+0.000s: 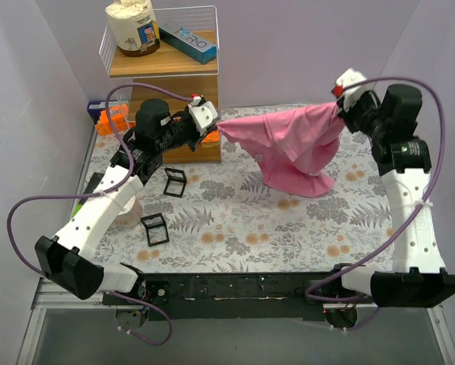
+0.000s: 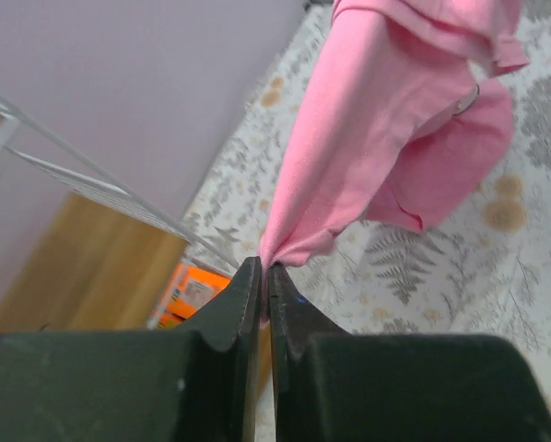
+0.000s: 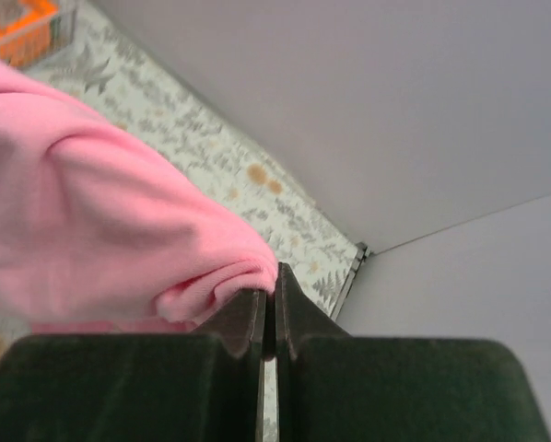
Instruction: Remove the brooch from the garment
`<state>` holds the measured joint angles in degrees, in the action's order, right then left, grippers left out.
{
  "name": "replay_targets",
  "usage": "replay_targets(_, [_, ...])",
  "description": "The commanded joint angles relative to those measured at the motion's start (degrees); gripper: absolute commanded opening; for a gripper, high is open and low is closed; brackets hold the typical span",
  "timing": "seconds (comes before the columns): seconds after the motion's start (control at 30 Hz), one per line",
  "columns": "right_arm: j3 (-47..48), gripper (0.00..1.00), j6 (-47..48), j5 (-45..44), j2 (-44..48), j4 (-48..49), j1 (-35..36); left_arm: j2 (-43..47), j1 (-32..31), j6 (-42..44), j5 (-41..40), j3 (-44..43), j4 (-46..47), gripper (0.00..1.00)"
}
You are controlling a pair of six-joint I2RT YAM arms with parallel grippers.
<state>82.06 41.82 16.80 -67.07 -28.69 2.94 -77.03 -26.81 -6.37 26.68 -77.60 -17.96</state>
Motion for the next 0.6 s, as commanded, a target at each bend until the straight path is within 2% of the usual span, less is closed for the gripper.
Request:
replay_targets(0.0, [15.7,0.01,-14.6,1.4,-6.3,4.7,-5.1,0.6,0.7,-3.5,-9.8,-8.3,-0.7,0.0])
replay_targets(0.03, [20.7,0.01,-15.5,1.9,-7.2,4.5,-5.4,0.3,0.8,-3.6,-10.9,-10.2,-0.2,0.0])
replay_targets(0.17, [30.1,0.01,-20.2,1.4,-9.9,5.3,-5.6,-1.2,0.8,-3.6,-15.9,-19.0,0.8,0.0])
replay_targets(0.27, [33.9,0.01,-24.0,0.5,-10.2,7.2,-5.6,-2.6,0.9,-3.3,-17.5,-25.5,2.1,0.0])
replay_targets(0.37, [35.1,0.01,-26.9,-0.1,-9.2,8.6,-5.5,-3.8,0.9,-3.5,-17.3,-30.8,2.3,0.0])
replay_targets(0.47, [34.0,0.01,-27.8,2.0,-7.6,6.4,-5.6,-4.7,0.9,-4.8,-13.8,-34.3,0.1,0.0])
replay_targets(0.57, [27.1,0.01,-25.9,4.0,-4.1,3.2,-5.6,-3.1,0.8,-6.6,-7.4,-31.9,-2.7,0.0])
